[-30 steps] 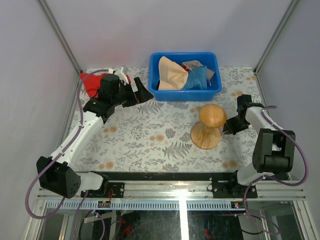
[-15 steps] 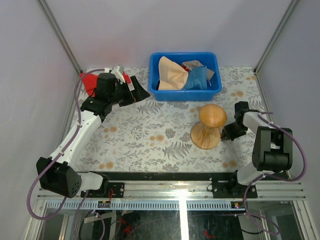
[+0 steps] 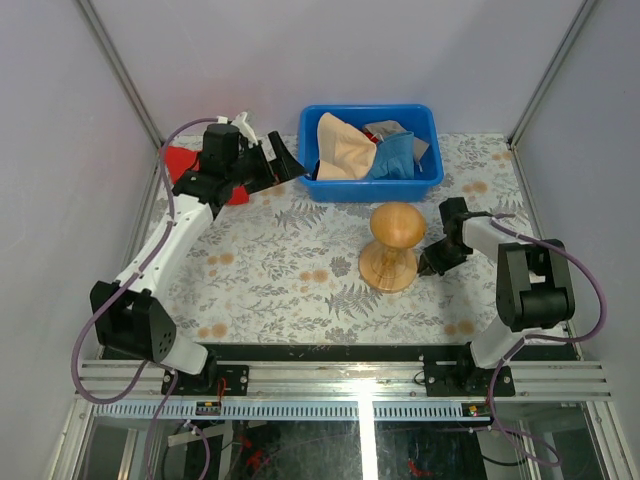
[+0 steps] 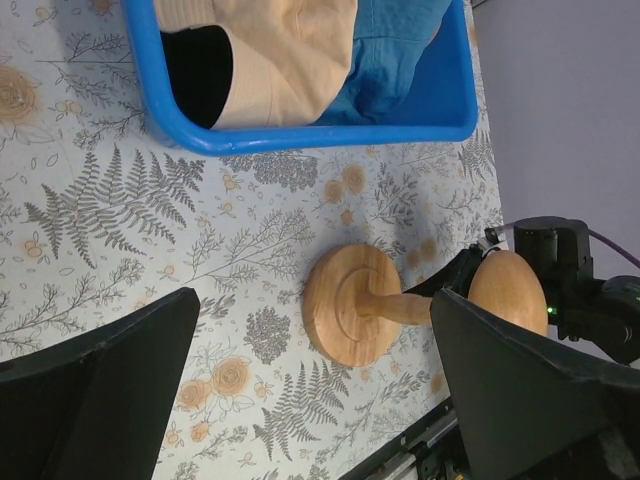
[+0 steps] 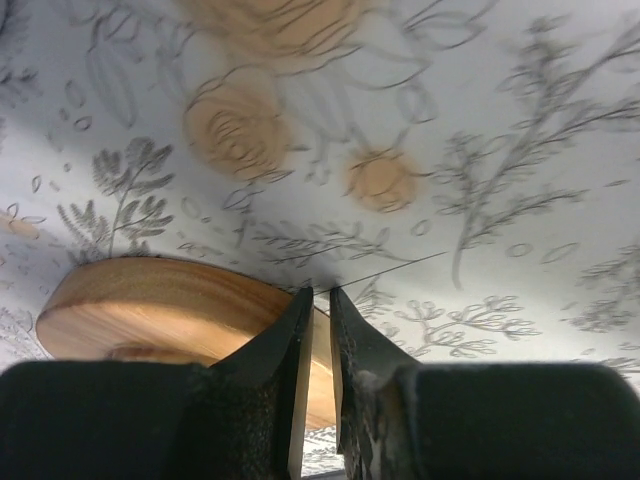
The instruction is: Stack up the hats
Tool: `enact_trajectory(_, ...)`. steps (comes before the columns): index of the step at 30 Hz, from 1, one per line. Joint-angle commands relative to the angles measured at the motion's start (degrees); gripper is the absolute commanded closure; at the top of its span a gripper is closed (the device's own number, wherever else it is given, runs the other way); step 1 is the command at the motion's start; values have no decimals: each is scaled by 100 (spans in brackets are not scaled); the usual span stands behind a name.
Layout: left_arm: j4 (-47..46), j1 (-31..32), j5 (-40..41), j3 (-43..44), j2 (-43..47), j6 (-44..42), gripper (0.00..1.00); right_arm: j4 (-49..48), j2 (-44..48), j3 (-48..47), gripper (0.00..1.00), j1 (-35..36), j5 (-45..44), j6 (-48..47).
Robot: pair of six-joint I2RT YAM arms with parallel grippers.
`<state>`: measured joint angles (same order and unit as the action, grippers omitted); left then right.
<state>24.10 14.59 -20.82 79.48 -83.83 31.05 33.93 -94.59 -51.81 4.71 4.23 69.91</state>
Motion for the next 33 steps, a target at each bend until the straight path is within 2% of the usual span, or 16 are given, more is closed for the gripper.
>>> enact_trajectory(1,-5,-39,-147,468,-283,2,0,-72,-307,-324,82,337,187,222)
enact_trajectory(7,20,-71,-107,732,-558,39,0,5,-258,-452,82,347,221,20)
enact_trajectory(13,154,-79,-27,785,-544,94,0,596,81,-1271,76,276,-725,-588)
enact_trajectory(18,348,-85,214,621,-40,-38,0,848,40,-2620,63,135,-1413,-1334)
enact_trajectory(21,72,-103,381,232,544,-17,0,640,-42,-3429,51,92,-1520,-1958)
enact_trajectory(24,-99,-135,407,3,899,-72,0,420,-512,-4341,34,90,-1454,-2643)
enact_trajectory(26,63,-157,440,113,915,-108,0,411,-936,-5091,27,89,-1273,-3001)
enact_trajectory(31,376,-176,507,292,916,-85,0,882,-2601,-7241,26,91,-662,-3617)
enact_trajectory(33,403,-184,491,311,958,-115,0,997,-3128,-7793,25,89,-344,-3816)
